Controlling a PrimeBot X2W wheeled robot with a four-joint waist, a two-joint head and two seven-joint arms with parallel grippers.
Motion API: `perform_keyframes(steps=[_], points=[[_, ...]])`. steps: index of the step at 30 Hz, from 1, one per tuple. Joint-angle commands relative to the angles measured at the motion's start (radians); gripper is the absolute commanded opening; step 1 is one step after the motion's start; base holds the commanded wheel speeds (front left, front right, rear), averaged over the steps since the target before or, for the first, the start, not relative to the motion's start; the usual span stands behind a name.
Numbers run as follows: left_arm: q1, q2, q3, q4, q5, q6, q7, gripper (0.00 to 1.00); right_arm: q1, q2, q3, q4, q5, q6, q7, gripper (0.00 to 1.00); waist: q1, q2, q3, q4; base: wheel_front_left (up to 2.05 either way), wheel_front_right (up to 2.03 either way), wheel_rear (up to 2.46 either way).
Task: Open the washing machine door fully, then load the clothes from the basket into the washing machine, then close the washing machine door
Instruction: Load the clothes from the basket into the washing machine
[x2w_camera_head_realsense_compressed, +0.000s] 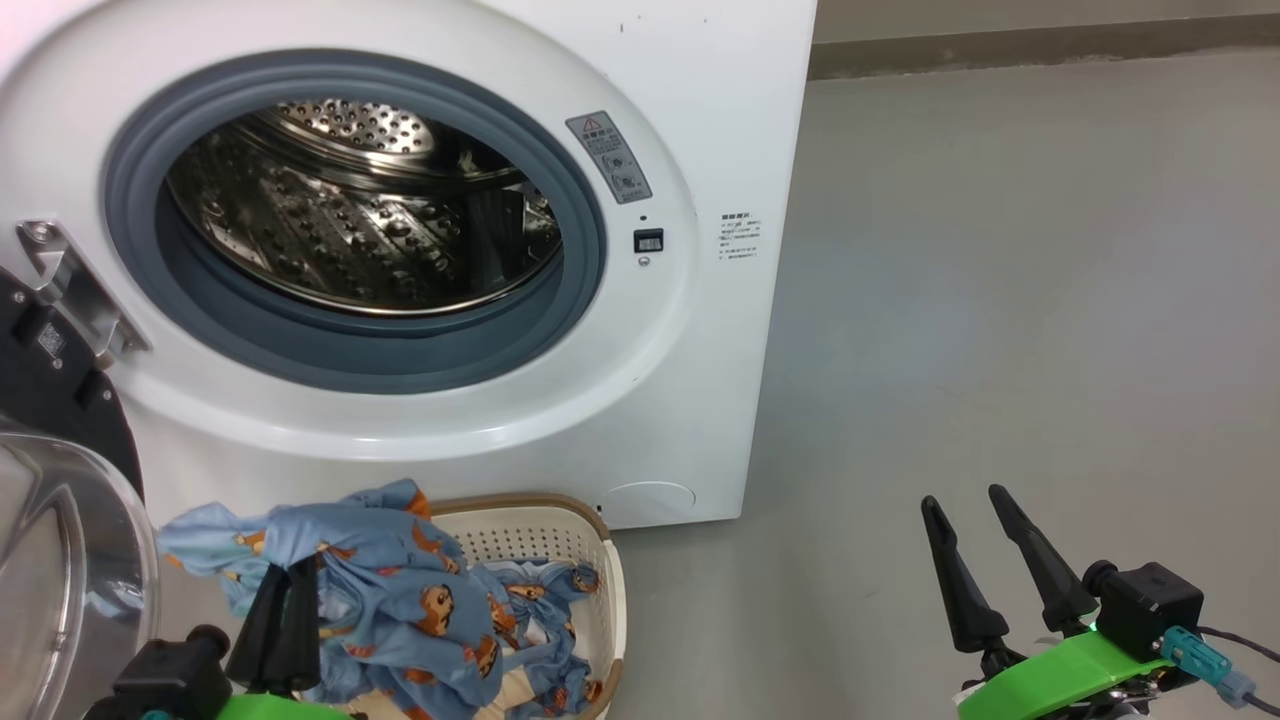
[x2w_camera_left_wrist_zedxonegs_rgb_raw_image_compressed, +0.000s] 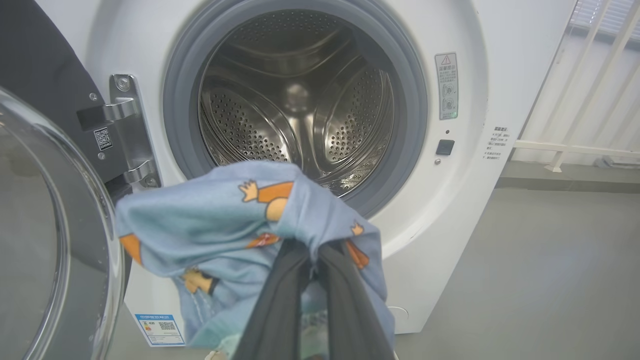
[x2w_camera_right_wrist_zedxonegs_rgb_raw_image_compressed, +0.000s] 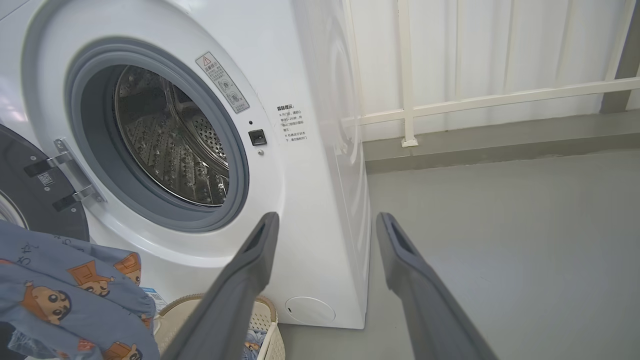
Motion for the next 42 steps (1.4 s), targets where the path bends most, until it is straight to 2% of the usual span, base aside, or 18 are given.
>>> perform_keyframes(steps=[1,10,17,26,35,42], points=[[-0.02,0.007,0.026,-0.025,-0.01,0.007,-0.014,0.0,-0.012,-0.001,0.023,-0.023,-0.008,0.002,-0.006,1.0,0.0,-0.0001,0.006,-0.001,0.0,0.0,0.0],[-0.134,0.007,0.034,0.004,-0.05,0.006,-0.014,0.0,-0.035,0.001,0.035,-0.019,-0.001,0.002,-0.006,1.0,0.0,-0.0001,0.084,-0.029,0.0,0.0,0.0],[-0.341,0.008,0.085,0.039,-0.018,0.001,-0.014,0.0,-0.085,0.009,0.055,-0.025,0.001,0.002,-0.006,1.0,0.0,-0.0001,0.192,-0.071,0.0,0.0,0.0],[-0.561,0.041,0.155,0.104,0.013,-0.003,-0.014,0.0,-0.145,0.019,0.079,-0.028,0.001,0.002,-0.006,1.0,0.0,-0.0001,0.327,-0.124,0.0,0.0,0.0],[-0.729,0.087,0.151,0.234,0.026,-0.004,-0.014,0.0,-0.196,0.032,0.104,-0.026,0.009,0.002,-0.006,1.0,0.0,-0.0001,0.469,-0.171,0.0,0.0,0.0],[-0.905,0.148,0.079,0.466,0.008,-0.004,-0.005,0.0,-0.229,0.046,0.125,-0.008,0.021,0.002,-0.006,1.0,0.0,-0.0001,0.552,-0.188,0.0,0.0,0.0]])
